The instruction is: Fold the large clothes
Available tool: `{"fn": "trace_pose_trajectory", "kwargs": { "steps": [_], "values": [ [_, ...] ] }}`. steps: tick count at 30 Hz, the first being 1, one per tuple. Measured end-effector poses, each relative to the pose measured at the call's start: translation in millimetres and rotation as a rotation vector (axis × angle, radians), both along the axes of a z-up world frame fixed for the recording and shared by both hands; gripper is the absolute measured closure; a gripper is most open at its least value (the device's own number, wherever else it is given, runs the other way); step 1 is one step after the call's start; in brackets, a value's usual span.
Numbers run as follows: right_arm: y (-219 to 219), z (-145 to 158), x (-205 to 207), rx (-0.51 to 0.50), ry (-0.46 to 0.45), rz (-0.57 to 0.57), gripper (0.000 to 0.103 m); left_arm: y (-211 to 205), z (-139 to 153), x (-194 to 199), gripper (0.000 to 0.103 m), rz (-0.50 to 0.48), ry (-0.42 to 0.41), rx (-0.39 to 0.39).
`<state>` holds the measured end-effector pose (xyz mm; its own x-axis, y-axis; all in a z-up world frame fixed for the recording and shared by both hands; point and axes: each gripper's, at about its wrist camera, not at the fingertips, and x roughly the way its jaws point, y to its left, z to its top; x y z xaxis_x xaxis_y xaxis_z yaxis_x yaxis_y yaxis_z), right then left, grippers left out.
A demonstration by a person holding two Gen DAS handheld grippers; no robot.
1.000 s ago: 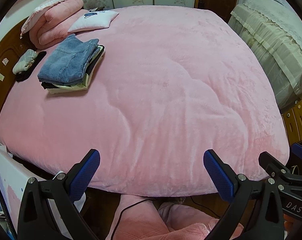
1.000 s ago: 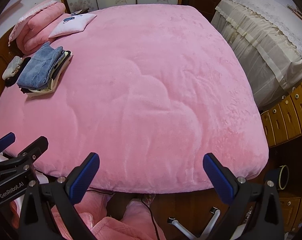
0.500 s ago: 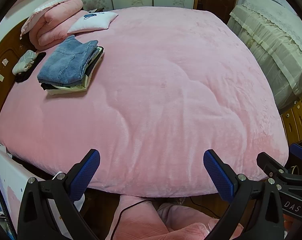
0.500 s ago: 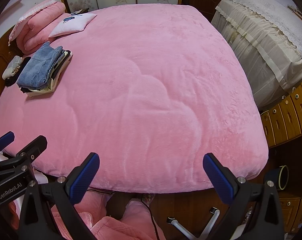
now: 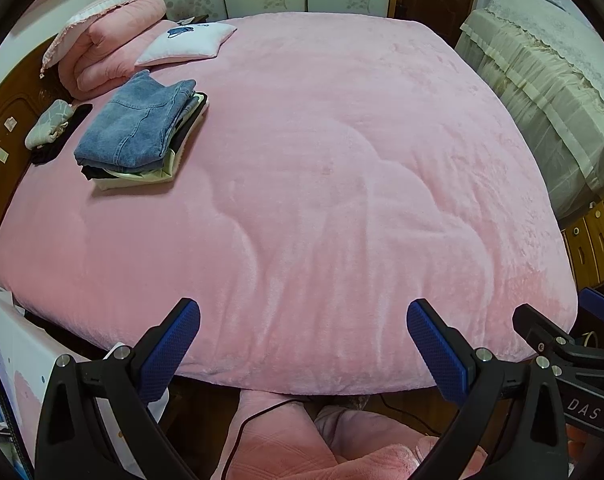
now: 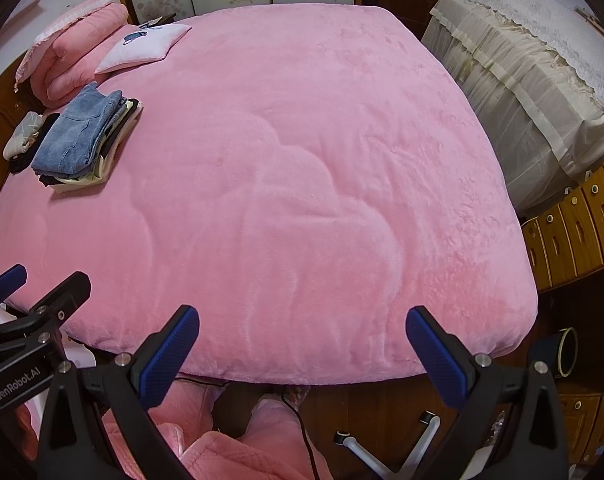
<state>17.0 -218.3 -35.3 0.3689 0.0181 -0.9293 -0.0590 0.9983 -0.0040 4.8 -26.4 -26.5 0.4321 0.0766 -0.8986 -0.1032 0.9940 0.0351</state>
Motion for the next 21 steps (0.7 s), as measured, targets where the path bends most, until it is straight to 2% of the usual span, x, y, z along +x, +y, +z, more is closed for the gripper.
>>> {"fn": "trace_pose_trajectory", "kwargs": {
  "steps": [21],
  "values": [
    [-15, -7, 17, 0.01, 0.035, 0.003, 0.0, -19, 0, 15, 0.001, 0.008, 0.024, 0.011]
  ]
}}
